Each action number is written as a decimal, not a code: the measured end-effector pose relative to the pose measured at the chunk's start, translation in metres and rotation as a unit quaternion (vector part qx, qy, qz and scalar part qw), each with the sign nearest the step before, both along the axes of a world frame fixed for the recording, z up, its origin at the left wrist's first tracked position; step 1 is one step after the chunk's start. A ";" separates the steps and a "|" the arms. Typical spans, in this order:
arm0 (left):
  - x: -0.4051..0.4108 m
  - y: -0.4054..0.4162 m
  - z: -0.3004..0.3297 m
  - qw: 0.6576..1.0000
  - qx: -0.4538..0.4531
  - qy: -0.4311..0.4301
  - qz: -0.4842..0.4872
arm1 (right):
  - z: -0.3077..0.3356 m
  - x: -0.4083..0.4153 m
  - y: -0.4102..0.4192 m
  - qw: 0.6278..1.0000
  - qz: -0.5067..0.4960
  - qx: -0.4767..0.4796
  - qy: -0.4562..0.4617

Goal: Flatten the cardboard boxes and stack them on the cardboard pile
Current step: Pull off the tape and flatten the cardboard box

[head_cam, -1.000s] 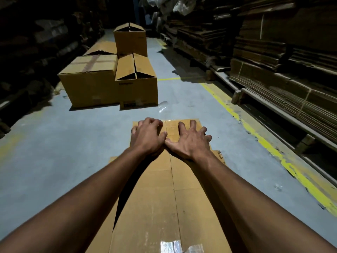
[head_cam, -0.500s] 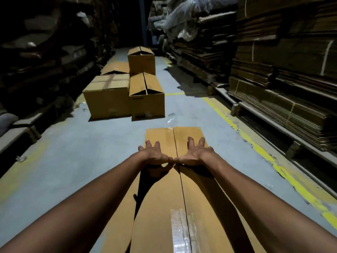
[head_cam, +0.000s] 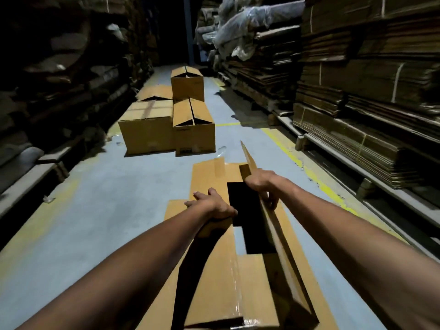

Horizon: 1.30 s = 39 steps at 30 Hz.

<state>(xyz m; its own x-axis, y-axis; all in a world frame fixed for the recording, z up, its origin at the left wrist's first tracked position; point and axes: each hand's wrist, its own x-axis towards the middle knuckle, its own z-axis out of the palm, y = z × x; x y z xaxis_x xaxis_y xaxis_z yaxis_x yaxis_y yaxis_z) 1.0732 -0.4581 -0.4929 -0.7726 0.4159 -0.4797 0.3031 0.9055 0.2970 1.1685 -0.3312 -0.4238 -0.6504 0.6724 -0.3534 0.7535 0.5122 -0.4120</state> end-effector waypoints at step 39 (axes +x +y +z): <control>-0.023 -0.091 -0.017 0.971 -0.013 0.212 -0.108 | -0.079 0.068 0.009 0.989 0.091 0.114 0.021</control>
<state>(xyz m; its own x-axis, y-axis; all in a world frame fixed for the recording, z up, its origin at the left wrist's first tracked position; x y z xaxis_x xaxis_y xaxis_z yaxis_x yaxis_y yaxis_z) 1.0504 -0.5496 -0.5104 -0.7993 0.5820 -0.1497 0.5765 0.8129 0.0825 1.2368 -0.3220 -0.5023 -0.7793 0.6016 -0.1756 0.6244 0.7215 -0.2993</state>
